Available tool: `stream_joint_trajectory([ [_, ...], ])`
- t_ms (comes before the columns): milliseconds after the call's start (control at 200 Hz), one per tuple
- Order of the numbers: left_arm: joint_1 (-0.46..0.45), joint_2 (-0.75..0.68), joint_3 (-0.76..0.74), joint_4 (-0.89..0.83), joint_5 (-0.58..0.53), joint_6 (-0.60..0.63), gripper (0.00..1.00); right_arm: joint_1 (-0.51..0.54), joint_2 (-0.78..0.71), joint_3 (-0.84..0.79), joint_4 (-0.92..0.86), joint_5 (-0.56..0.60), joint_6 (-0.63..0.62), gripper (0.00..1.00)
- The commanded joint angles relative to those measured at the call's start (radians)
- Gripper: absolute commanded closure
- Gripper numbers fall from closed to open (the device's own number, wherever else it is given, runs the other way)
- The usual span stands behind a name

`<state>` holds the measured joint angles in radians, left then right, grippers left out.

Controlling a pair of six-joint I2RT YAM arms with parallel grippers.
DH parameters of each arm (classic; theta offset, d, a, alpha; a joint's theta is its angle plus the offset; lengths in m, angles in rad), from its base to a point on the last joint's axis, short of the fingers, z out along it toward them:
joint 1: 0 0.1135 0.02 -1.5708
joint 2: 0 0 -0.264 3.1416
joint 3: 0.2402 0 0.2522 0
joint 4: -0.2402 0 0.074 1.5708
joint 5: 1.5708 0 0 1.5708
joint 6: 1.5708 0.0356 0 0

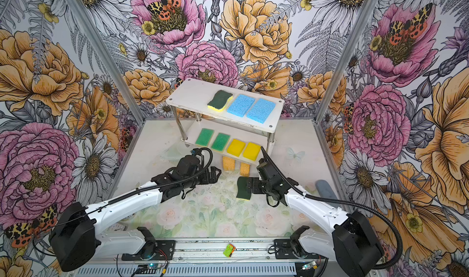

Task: Place and organize the cleaning sponges onto the shelf
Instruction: 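Move the left gripper over the green scrub sponge while the right gripper shifts aside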

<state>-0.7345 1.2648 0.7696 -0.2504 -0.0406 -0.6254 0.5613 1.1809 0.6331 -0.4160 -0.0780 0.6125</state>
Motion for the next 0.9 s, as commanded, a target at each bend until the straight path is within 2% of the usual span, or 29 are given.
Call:
stream_joint_trajectory([
  [0, 0.013, 0.004, -0.023, 0.047, 0.034, -0.026, 0.01, -0.001, 0.023, 0.022, 0.058, -0.026, 0.016, 0.08],
  [260, 0.089, -0.033, -0.111, 0.121, 0.090, -0.095, 0.01, 0.028, 0.105, 0.029, 0.128, -0.052, 0.033, 0.08],
  [530, 0.156, -0.107, -0.144, 0.064, 0.082, -0.085, 0.01, 0.102, 0.221, 0.075, 0.177, -0.060, 0.055, 0.09],
  [896, 0.163, -0.127, -0.164, 0.032, 0.070, -0.073, 0.01, 0.189, 0.302, 0.137, 0.247, -0.104, 0.068, 0.10],
])
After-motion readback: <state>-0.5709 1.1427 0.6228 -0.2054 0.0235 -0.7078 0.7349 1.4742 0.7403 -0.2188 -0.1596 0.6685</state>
